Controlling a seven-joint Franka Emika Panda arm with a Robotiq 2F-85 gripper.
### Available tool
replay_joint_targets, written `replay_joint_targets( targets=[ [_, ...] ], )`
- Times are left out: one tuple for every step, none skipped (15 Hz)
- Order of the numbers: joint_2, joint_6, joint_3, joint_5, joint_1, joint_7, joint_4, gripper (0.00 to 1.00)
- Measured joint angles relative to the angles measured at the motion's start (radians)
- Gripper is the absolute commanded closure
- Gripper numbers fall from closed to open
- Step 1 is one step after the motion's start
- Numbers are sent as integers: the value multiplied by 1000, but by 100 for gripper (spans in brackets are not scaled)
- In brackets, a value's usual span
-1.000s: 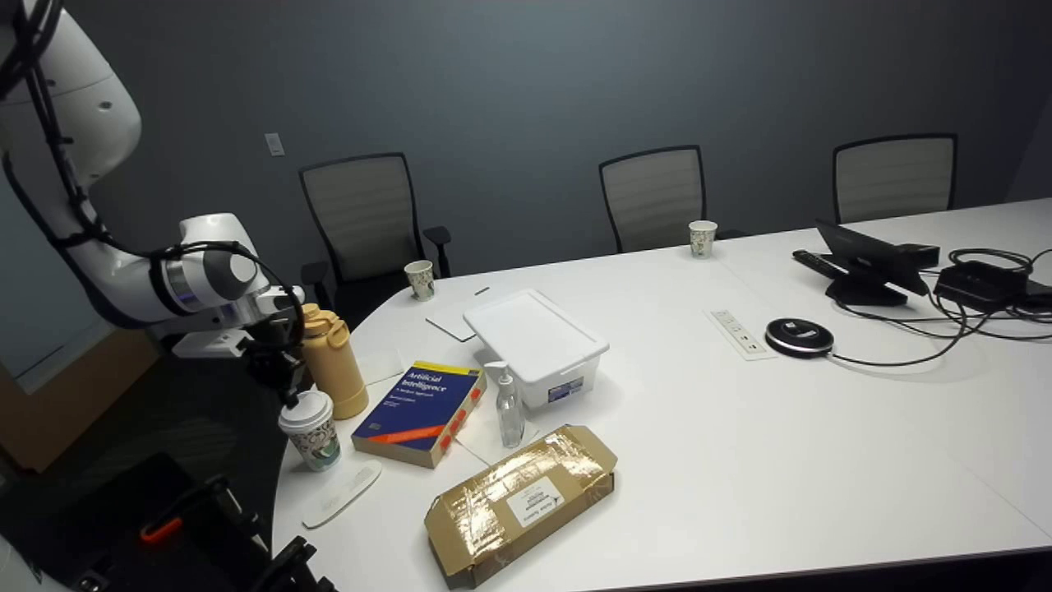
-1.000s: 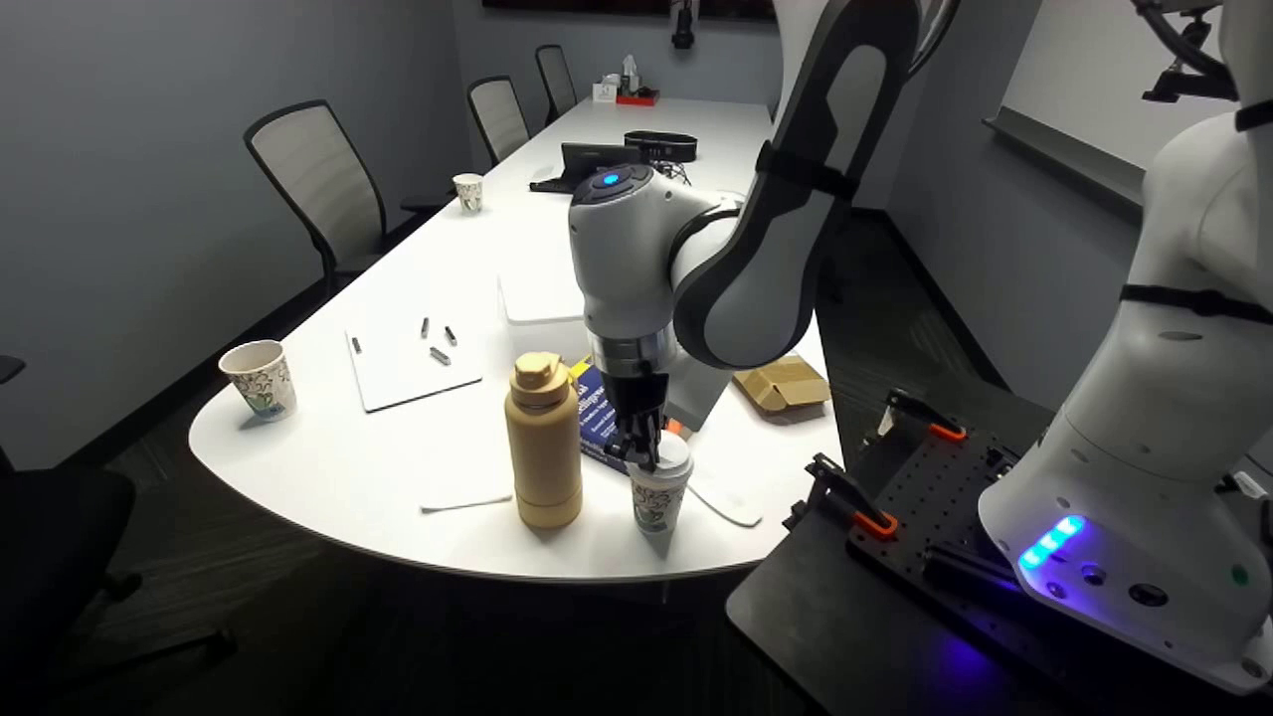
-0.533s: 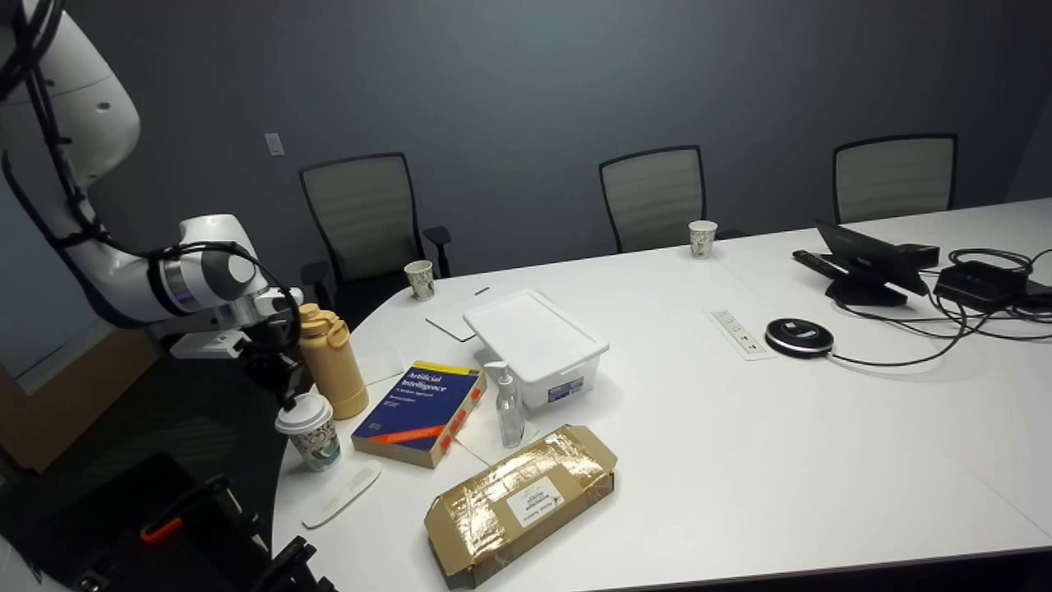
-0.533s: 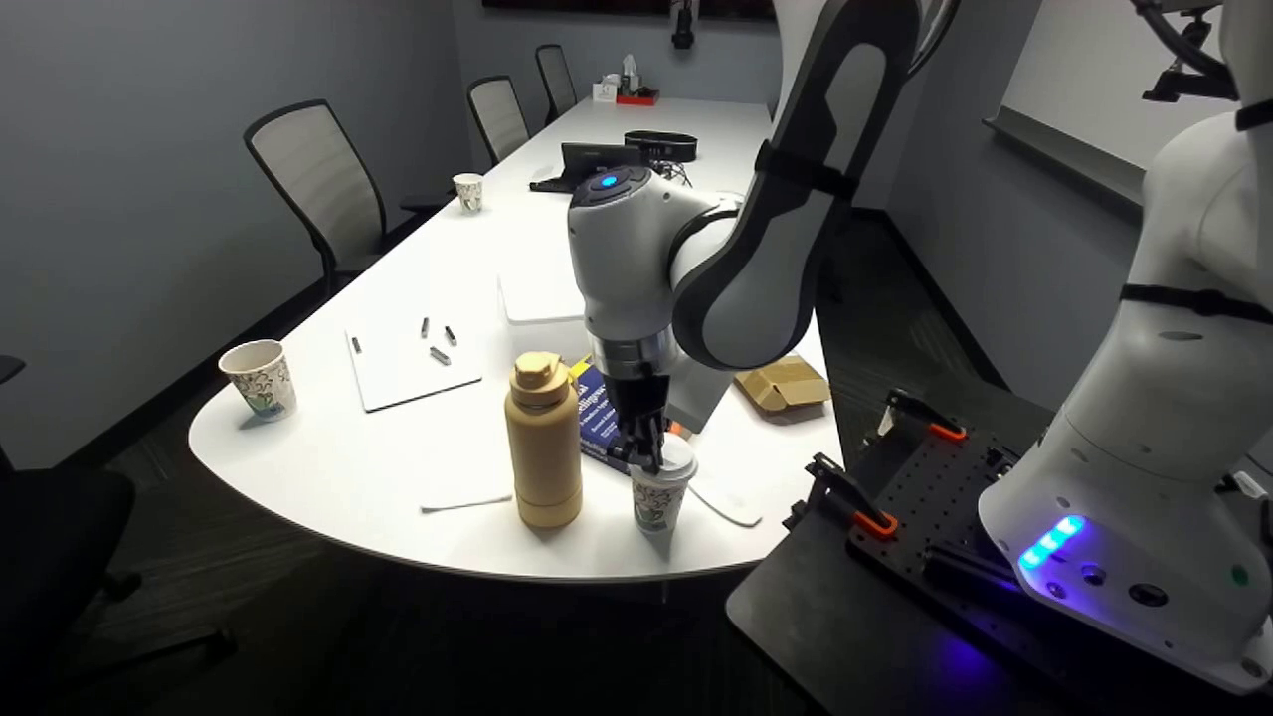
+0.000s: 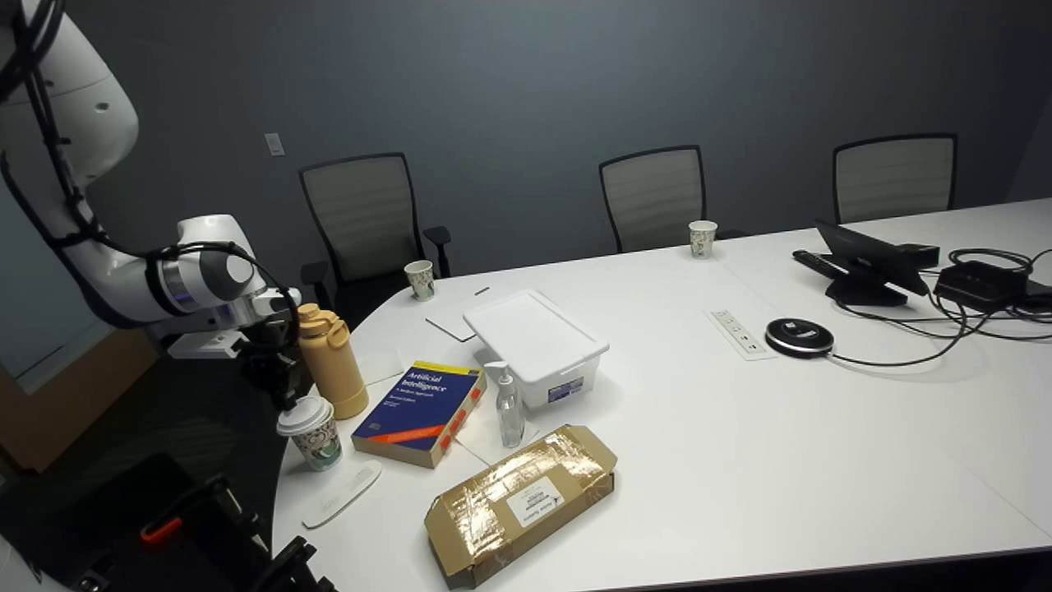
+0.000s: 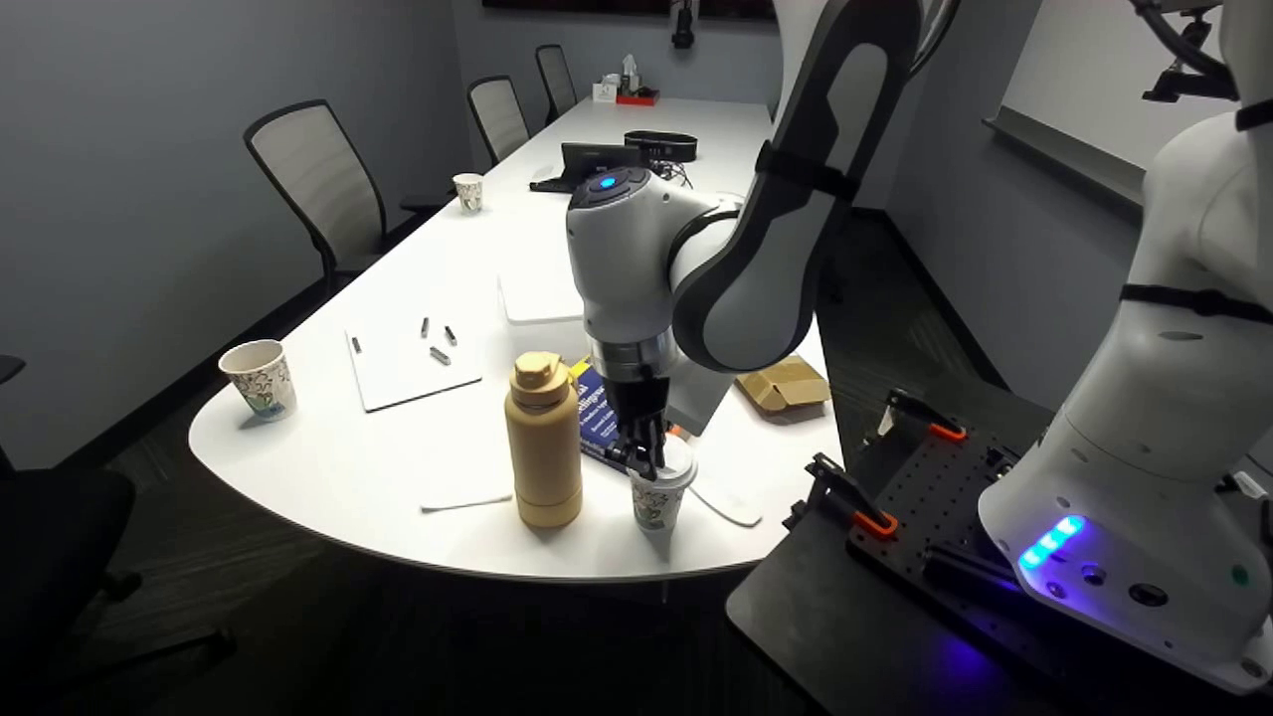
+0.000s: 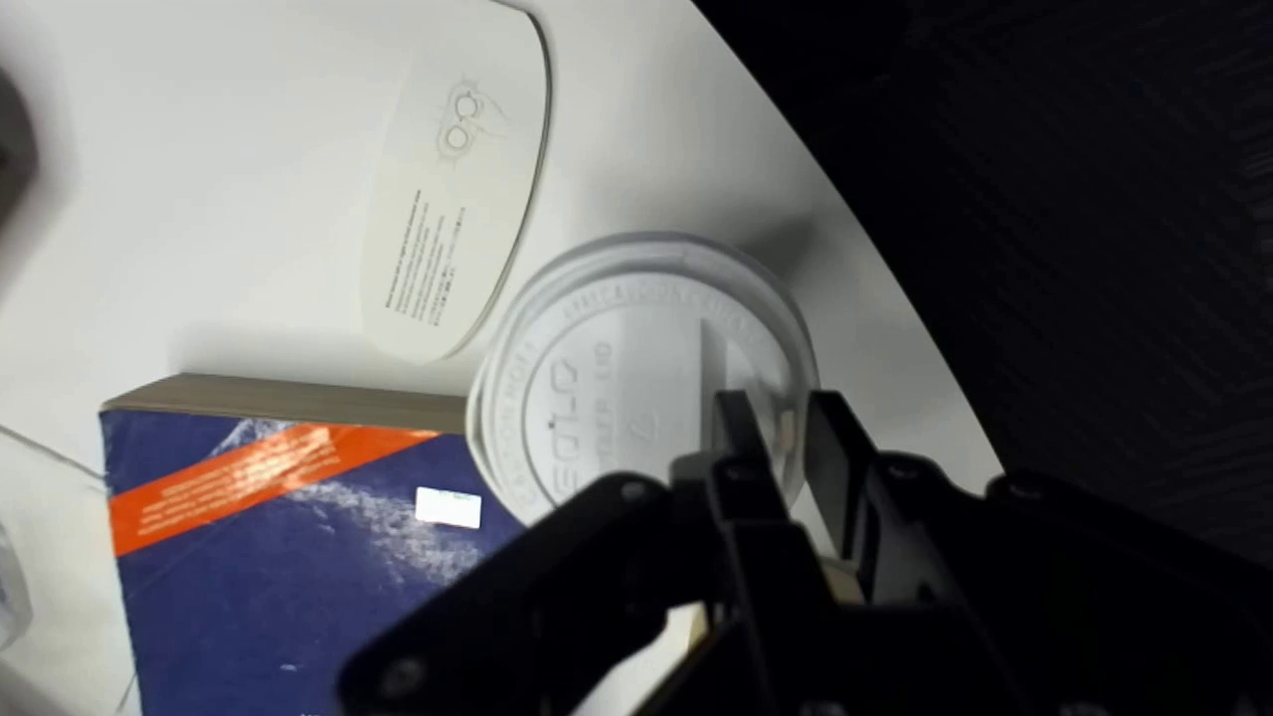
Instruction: Put the white lid on the paper cup
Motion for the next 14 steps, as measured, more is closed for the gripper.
replay_joint_targets(
  targets=[
    [0,0,0,0,0,0,0,41],
    [0,0,0,0,0,0,0,33],
    [0,0,0,0,0,0,0,26],
    [0,0,0,0,0,0,0,17],
    [0,0,0,0,0,0,0,11],
    [0,0,0,0,0,0,0,2],
    [0,0,0,0,0,0,0,0],
    [0,0,0,0,0,0,0,0],
    [0,0,0,0,0,0,0,0],
    [0,0,0,0,0,0,0,0],
    [0,0,0,0,0,0,0,0],
    [0,0,0,0,-1,0,0,0],
    [0,0,-1,0,-1,0,0,0],
    [-1,0,-2,0,-2,0,0,0]
  ],
)
